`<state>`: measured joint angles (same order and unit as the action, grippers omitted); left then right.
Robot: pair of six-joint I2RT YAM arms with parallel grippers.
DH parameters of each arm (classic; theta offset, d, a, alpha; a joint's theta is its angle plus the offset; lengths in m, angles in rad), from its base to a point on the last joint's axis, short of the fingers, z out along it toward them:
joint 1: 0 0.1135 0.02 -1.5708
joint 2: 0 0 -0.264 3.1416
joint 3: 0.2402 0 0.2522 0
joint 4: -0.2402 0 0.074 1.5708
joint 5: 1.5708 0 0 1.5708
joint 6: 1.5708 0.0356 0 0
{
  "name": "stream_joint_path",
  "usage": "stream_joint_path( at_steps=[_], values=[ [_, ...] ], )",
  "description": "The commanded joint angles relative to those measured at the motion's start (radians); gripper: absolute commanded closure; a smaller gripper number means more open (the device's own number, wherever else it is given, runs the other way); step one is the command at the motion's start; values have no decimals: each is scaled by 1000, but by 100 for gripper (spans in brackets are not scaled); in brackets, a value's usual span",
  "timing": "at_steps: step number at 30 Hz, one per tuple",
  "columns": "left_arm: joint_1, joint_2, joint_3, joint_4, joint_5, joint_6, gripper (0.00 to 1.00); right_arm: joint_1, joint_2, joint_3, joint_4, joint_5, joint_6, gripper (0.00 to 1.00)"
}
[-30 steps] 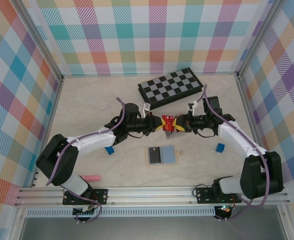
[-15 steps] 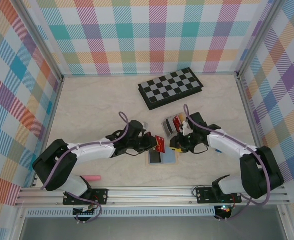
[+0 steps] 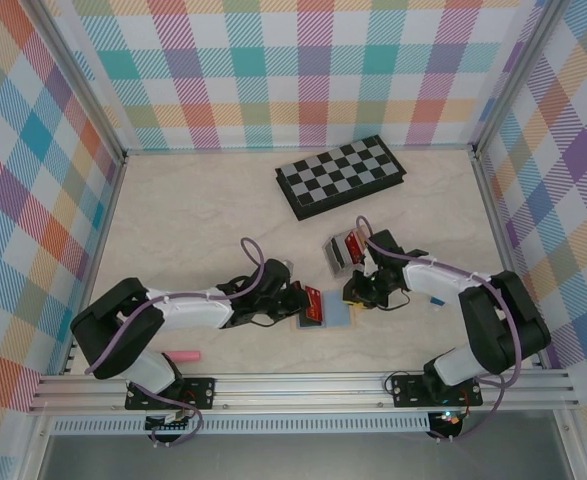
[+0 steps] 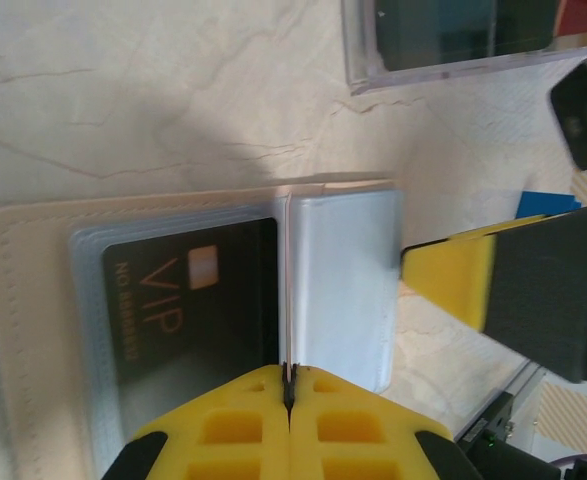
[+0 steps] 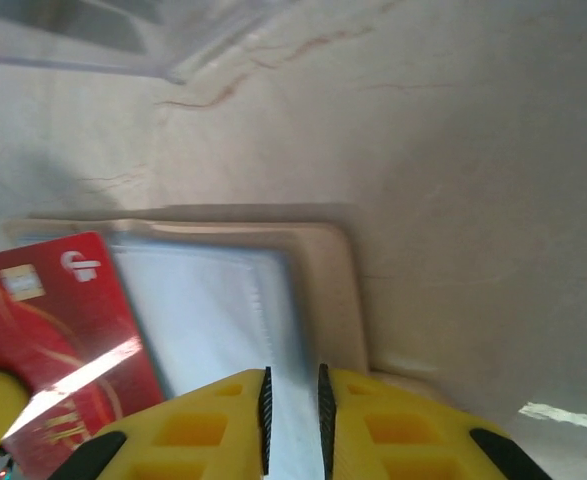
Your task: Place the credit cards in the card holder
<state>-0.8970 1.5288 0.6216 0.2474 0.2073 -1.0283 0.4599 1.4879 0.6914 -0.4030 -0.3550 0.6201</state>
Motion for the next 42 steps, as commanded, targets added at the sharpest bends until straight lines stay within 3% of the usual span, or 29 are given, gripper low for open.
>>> stream_joint_path(
  at_steps=[1, 21, 33, 42],
  values=[
    [-15, 32, -24, 90, -3, -9, 100, 3, 25, -33, 14, 28, -18, 80],
    [-48, 128, -86, 282, 17, -53, 100, 3, 88, -67, 40, 74, -10, 84],
    [-59, 46, -129, 155, -28, -65, 100, 4, 89, -59, 30, 83, -11, 84],
    [-63, 118, -93, 225, 21, -65, 100, 4, 99, -57, 38, 74, -11, 84]
  ],
)
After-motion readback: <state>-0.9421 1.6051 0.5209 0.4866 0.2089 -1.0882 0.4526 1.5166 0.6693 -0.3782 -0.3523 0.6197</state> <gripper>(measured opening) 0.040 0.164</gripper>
